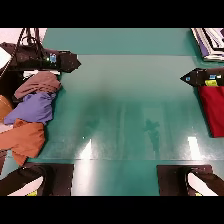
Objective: Fold the shirts.
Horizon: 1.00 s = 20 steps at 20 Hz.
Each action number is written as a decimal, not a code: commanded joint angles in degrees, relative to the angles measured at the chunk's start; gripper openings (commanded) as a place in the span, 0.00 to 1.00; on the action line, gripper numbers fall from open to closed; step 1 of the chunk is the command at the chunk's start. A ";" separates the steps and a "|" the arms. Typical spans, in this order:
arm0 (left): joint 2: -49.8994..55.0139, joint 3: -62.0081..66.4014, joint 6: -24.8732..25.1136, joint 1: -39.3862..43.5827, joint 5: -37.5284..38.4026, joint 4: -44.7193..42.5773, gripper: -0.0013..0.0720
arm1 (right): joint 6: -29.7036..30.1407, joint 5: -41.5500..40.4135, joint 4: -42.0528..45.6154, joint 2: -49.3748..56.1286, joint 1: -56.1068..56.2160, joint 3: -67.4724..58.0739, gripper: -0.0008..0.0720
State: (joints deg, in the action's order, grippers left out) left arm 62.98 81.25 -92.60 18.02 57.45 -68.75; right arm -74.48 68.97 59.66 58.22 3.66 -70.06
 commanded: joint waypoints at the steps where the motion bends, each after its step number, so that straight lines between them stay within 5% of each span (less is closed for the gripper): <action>1: 0.00 0.00 0.00 0.04 -0.02 0.00 0.05 | -0.02 -0.98 0.39 0.02 0.07 -0.07 0.03; 15: 0.20 0.00 1.18 0.02 -3.37 -1.16 0.06 | -0.02 -1.31 0.37 0.02 0.07 -0.07 0.03; 17: 0.48 0.00 1.62 0.00 -7.26 -9.81 0.82 | -0.02 -1.33 0.35 0.02 0.07 -0.07 0.03; 20: 2.80 0.00 -4.17 -3.76 -10.16 -24.35 0.87 | -0.04 -1.29 0.26 0.00 0.07 -0.07 0.03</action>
State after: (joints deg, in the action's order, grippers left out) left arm 64.29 81.25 -93.08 16.64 50.96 -80.31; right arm -74.48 67.64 60.03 58.22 3.66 -70.06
